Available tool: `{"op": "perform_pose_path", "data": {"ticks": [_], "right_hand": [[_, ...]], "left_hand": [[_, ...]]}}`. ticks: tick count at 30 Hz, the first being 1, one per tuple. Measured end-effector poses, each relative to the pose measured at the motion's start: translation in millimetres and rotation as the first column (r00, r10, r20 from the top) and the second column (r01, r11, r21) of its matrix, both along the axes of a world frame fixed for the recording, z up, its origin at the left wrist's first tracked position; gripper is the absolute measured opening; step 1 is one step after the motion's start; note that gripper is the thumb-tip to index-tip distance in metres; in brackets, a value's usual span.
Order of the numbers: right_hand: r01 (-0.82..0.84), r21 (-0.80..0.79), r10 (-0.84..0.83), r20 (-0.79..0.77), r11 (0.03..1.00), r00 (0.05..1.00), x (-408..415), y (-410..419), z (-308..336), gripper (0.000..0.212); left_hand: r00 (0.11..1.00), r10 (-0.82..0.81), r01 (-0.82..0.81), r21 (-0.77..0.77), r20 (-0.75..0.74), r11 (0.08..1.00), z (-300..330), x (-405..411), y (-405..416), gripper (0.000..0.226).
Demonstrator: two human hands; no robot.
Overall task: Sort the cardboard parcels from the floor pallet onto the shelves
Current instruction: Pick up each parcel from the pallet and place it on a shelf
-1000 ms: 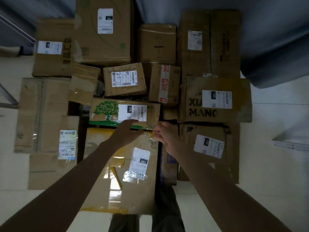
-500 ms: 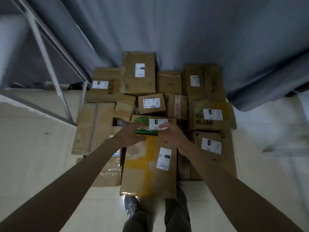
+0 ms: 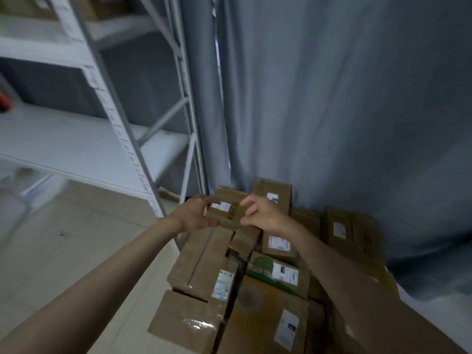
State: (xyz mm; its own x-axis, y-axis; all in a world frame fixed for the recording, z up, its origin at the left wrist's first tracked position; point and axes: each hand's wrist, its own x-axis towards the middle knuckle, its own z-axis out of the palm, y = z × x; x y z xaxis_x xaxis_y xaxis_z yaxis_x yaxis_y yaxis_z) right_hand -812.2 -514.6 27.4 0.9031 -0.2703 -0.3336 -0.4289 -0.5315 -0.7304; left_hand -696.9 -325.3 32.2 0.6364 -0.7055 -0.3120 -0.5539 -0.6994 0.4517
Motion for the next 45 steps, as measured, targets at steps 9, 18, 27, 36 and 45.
{"op": "perform_pose_path", "data": {"ticks": [9, 18, 27, 36, 45], "right_hand": [[-0.235, -0.139, 0.258, 0.185, 0.962, 0.948, 42, 73, 99, 0.044], [-0.382, -0.258, 0.448, 0.281, 0.887, 0.849, 102, 194, 174, 0.048], [-0.436, -0.316, 0.526, 0.312, 0.843, 0.791, 183, 339, 200, 0.048], [-0.386, -0.308, 0.481, 0.348, 0.869, 0.805, 254, 449, 206, 0.047], [-0.333, -0.392, 0.468, 0.329, 0.858, 0.820, 337, 477, 210, 0.048]], "left_hand": [[0.961, 0.180, -0.179, -0.023, 0.208, 0.984, 96, 8, 100, 0.068], [0.876, 0.377, -0.358, -0.118, 0.302, 0.926, 166, 34, 230, 0.065], [0.828, 0.439, -0.424, -0.122, 0.349, 0.897, 197, 94, 385, 0.066], [0.833, 0.441, -0.415, -0.150, 0.335, 0.897, 206, 169, 496, 0.065], [0.863, 0.384, -0.341, -0.181, 0.329, 0.922, 197, 253, 515, 0.065]]}}
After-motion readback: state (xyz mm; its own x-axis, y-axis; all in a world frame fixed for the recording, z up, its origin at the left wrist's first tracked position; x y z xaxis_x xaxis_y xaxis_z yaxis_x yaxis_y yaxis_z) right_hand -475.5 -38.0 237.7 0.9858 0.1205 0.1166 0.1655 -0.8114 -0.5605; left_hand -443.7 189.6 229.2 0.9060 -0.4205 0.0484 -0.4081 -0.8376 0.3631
